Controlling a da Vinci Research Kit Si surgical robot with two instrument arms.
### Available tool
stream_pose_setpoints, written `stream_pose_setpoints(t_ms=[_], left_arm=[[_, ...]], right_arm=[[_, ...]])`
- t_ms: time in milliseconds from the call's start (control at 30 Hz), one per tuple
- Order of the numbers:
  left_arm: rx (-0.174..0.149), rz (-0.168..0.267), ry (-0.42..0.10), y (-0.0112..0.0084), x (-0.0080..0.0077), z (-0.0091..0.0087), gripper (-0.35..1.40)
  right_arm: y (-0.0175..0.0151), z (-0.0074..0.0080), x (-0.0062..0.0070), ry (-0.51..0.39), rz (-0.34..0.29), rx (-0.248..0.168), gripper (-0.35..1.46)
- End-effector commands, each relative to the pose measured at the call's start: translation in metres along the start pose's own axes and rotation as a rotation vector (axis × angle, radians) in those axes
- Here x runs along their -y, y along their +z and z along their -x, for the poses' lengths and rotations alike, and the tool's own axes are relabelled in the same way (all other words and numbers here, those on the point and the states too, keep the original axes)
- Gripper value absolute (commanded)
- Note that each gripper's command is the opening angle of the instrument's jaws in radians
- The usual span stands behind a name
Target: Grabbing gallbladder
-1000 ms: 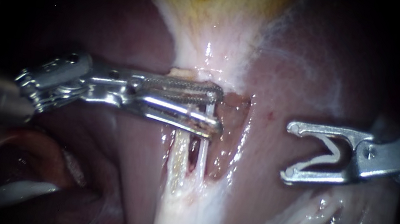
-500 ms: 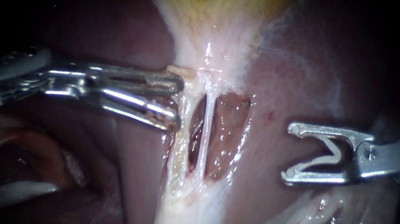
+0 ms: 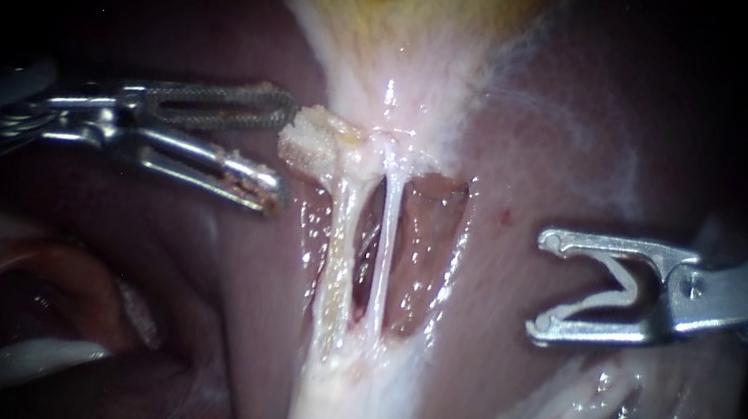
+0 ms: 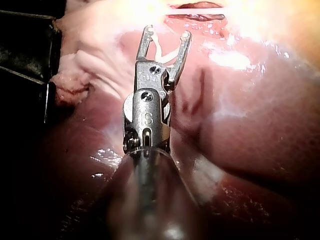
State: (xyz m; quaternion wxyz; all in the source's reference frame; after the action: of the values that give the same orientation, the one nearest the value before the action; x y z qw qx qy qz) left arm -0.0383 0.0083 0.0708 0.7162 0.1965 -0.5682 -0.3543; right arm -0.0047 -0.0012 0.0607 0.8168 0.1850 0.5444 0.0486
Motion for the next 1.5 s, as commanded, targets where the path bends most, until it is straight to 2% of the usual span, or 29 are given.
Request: stream_pose_setpoints(t_ms=[33,300,533,700,900,1033,1167,1300,1333,1367,1500], left_arm=[[0.0,0.001,0.0,0.0001,-0.0002,0.0,0.74],[0.003,0.014,0.006,0.0019,-0.0012,-0.0001,0.76],[0.003,0.006,0.007,0.0047,-0.0009,-0.0003,0.71],[0.003,-0.001,0.009,0.0057,-0.0008,-0.0006,0.62],[-0.004,-0.004,0.01,0.0051,-0.001,-0.0008,0.44],[-0.023,-0.006,0.011,0.0044,-0.0011,-0.0009,0.22],[-0.034,-0.001,0.014,0.004,-0.0013,-0.0012,0.14],[-0.049,0.005,0.017,0.0038,-0.0012,-0.0017,-0.07],[-0.049,0.005,0.017,0.0038,-0.0012,-0.0018,-0.15],[-0.052,0.006,0.018,0.0037,-0.0011,-0.0019,-0.35],[-0.066,0.008,-0.005,0.0032,-0.0007,-0.0019,-0.35]], right_arm=[[0.0,0.0,0.0,0.0,0.0,0.0,0.39],[0.0,0.0,0.0,0.0,0.0,0.0,0.39],[0.0,0.0,0.0,0.0,0.0,0.0,0.39],[0.0,0.0,0.0,0.0,0.0,0.0,0.39],[0.0,0.0,0.0,0.0,0.0,0.0,0.39],[0.0,0.0,0.0,0.0,0.0,0.0,0.39],[0.0,0.0,0.0,0.0,0.0,0.0,0.39],[0.0,0.0,0.0,0.0,0.0,0.0,0.39],[0.0,0.0,0.0,0.0,0.0,0.0,0.39],[0.0,0.0,0.0,0.0,0.0,0.0,0.39],[0.0,0.0,0.0,0.0,0.0,0.0,0.39]])
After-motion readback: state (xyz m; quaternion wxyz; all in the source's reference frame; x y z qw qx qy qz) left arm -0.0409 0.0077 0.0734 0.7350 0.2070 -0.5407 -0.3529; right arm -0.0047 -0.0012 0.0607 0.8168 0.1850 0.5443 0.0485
